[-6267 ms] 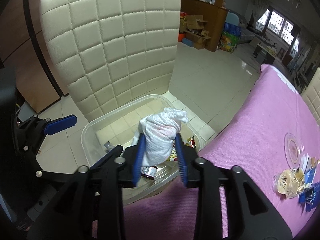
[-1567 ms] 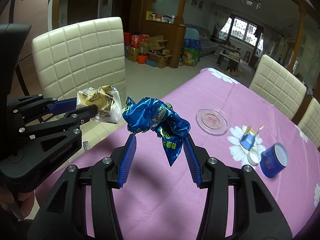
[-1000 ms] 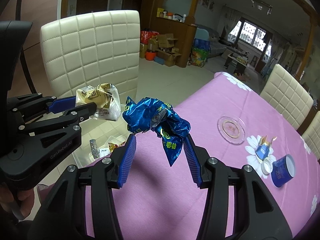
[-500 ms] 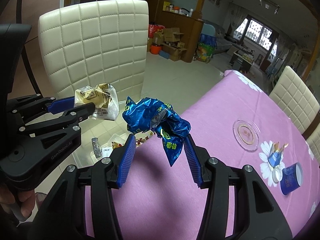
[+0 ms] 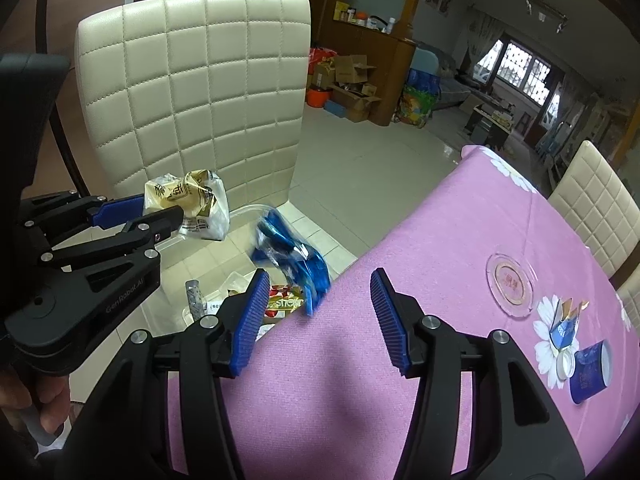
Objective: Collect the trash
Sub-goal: 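Release the blue candy wrapper into the bin with the right tool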
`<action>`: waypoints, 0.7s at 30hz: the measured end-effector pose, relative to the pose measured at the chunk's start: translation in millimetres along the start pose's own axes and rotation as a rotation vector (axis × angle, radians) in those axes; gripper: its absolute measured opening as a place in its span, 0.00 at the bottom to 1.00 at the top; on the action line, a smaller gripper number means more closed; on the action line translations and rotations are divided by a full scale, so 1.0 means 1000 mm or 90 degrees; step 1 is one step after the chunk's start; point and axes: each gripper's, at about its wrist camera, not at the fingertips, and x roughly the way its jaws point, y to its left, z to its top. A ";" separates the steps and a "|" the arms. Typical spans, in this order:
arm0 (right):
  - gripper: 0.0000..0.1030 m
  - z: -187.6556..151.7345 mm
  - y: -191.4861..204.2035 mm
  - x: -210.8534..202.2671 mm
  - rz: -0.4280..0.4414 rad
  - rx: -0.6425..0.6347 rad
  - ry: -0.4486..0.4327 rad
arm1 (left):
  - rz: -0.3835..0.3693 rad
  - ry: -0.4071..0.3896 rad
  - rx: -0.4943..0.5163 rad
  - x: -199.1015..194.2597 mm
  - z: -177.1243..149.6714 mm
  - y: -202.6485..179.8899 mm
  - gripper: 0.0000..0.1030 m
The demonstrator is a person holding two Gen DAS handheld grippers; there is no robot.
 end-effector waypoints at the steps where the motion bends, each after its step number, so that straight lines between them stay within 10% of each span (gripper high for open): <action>1: 0.53 0.000 0.000 0.001 0.001 -0.001 0.002 | 0.000 0.002 0.000 0.001 0.000 0.000 0.25; 21: 0.60 -0.005 -0.010 0.002 -0.002 0.025 0.005 | 0.008 0.005 0.004 0.004 0.002 -0.001 0.25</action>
